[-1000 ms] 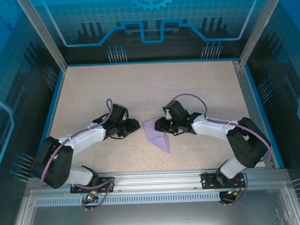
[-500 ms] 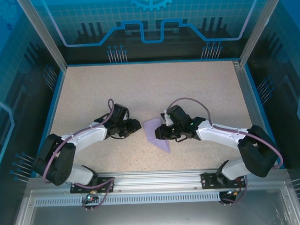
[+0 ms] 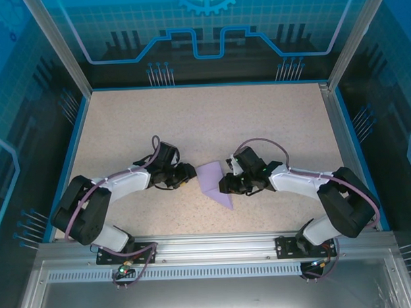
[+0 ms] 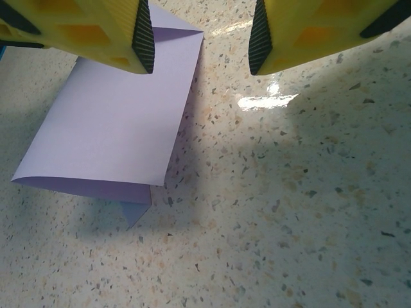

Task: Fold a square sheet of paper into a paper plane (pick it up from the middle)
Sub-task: Perform the fifth fold on the wing at the bottom-center of the table.

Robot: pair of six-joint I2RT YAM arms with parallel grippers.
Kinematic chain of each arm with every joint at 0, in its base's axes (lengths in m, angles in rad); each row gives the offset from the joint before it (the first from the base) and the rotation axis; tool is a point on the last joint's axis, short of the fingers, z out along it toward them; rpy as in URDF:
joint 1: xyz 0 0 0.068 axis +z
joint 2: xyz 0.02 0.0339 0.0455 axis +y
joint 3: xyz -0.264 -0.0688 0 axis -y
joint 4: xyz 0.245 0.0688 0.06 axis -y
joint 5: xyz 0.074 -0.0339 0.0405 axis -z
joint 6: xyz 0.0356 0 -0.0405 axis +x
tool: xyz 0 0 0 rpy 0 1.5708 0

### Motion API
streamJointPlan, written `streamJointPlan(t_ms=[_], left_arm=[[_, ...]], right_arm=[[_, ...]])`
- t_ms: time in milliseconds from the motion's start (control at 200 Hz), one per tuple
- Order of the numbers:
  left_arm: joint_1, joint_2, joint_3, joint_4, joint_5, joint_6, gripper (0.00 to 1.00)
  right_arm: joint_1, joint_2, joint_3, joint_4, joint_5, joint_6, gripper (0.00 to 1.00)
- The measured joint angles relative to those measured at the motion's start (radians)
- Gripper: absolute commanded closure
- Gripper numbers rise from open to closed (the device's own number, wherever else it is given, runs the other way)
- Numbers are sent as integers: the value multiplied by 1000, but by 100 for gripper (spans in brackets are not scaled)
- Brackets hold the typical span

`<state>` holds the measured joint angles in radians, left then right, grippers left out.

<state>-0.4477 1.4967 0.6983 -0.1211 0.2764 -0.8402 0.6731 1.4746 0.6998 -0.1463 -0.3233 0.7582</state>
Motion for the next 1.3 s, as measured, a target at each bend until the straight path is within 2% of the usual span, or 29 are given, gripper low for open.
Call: streamJointPlan(t_ms=[300,605,860,1295], left_arm=[[0,2,2,0,2,0,53],[0,2,2,0,3,0,52],[0,14,2,29,27,0,51],[0,92,53,70,98,-10,50]], right_arm=[[2,-112,-19,40,-30,-3,75],[6,31,2,45,-45,-27,78],[-94,119,-49,117,-74,-35,78],[-161,172,-105,283,-219,-14,77]])
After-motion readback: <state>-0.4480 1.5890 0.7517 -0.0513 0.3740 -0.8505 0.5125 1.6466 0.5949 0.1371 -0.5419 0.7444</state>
